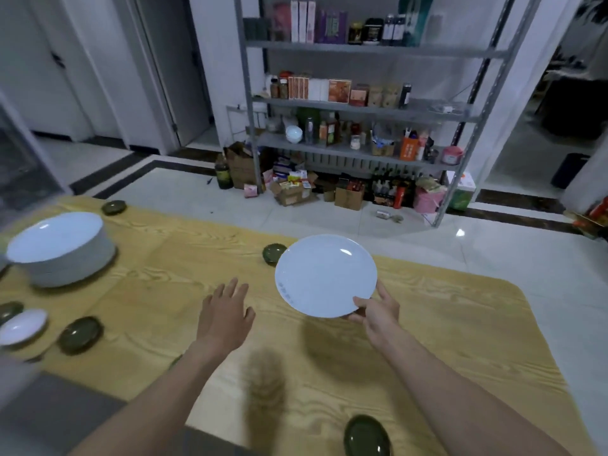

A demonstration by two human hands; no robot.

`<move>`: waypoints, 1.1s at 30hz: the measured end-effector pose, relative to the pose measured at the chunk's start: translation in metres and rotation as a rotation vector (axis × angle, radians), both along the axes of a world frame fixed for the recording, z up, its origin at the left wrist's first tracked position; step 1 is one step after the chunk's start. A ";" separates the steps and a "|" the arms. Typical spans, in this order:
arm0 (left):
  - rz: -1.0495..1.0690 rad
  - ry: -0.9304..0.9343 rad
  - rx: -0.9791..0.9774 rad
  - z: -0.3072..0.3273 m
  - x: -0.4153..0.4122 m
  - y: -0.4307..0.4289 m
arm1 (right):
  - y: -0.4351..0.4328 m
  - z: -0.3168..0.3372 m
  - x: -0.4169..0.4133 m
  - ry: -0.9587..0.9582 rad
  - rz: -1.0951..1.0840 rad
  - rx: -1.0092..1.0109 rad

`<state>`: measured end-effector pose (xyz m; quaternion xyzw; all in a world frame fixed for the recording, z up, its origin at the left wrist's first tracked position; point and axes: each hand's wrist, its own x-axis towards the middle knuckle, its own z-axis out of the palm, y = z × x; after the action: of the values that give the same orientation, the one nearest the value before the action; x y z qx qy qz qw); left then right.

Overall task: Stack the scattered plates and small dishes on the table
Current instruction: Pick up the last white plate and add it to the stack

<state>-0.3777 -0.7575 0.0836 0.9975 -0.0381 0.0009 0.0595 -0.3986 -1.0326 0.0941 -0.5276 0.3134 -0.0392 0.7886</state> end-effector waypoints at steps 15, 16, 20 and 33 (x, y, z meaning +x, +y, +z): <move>0.307 -0.090 0.042 0.031 -0.009 0.280 | 0.314 0.020 0.078 -0.011 0.330 0.058; 0.312 -0.092 0.051 0.032 -0.004 0.295 | 0.332 0.020 0.087 -0.014 0.350 0.067; 0.326 -0.107 0.081 0.032 0.028 0.359 | 0.410 0.017 0.128 -0.029 0.407 0.109; 0.374 -0.062 0.103 0.027 0.115 0.542 | 0.606 0.009 0.233 0.052 0.429 0.086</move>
<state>-0.2624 -0.2158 0.1107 0.9884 0.1461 0.0405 0.0060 -0.1654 -0.4262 0.1027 -0.5489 0.2155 0.1565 0.7923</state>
